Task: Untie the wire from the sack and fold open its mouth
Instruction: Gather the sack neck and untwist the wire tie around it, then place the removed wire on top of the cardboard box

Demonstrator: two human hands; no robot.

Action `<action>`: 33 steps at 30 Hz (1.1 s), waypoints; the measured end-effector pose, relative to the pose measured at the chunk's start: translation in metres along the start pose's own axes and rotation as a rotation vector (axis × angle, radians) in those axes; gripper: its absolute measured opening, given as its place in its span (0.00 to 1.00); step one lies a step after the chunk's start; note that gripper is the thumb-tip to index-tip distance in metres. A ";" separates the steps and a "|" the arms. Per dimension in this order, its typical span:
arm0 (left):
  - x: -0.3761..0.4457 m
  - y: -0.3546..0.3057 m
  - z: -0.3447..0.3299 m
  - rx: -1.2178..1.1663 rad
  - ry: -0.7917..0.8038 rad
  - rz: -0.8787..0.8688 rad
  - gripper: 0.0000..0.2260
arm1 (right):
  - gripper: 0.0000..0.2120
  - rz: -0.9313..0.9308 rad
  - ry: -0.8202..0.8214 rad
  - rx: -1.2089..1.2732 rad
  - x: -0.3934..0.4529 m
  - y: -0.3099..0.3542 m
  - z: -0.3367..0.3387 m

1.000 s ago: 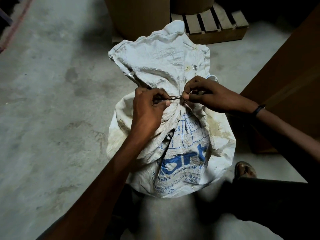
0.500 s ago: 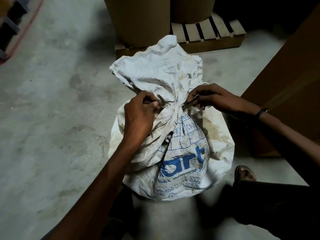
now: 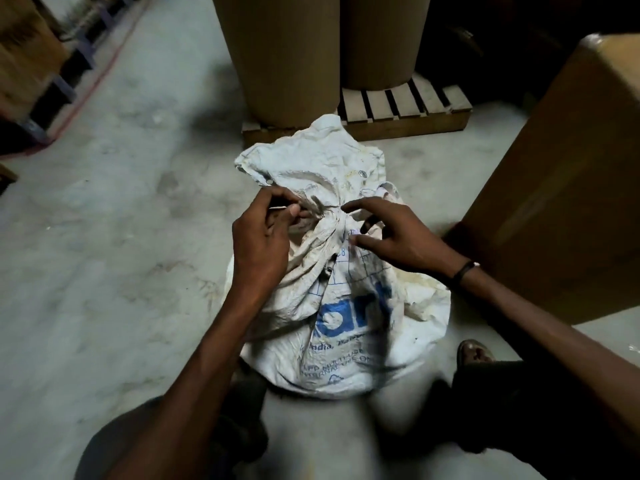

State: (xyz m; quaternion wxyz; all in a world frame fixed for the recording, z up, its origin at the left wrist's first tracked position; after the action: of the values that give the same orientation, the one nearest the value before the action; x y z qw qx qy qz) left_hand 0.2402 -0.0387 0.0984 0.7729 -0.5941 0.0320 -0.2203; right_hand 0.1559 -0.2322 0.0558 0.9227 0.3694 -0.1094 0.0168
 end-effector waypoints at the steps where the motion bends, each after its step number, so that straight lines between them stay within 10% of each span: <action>1: -0.009 -0.007 -0.001 -0.023 0.001 -0.012 0.03 | 0.24 0.016 0.016 0.005 -0.006 0.010 -0.006; 9: -0.069 0.001 -0.007 -0.276 0.064 0.094 0.07 | 0.05 0.009 -0.029 0.166 -0.047 0.054 -0.022; 22: -0.117 0.007 -0.066 -0.293 0.172 0.235 0.04 | 0.05 -0.190 -0.072 -0.025 -0.198 0.031 0.052; 33: -0.069 -0.139 -0.241 -0.225 0.364 -0.077 0.04 | 0.11 -0.316 -0.484 -0.151 -0.267 0.012 0.265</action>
State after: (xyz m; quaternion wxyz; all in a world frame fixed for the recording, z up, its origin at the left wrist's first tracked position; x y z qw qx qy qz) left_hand 0.0611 -0.2580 0.1428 0.6742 -0.6278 0.1729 -0.3484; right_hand -0.1560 -0.3918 0.1927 0.8858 0.3053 -0.2682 -0.2239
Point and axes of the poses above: each hand's wrist, its own x-axis towards the middle knuckle, its own z-axis out of the back of the hand, y = z × x, the point moved 9 cm from there along x, towards the middle knuckle, and after that the axes turned 6 degrees about z, right-handed, at the moved point
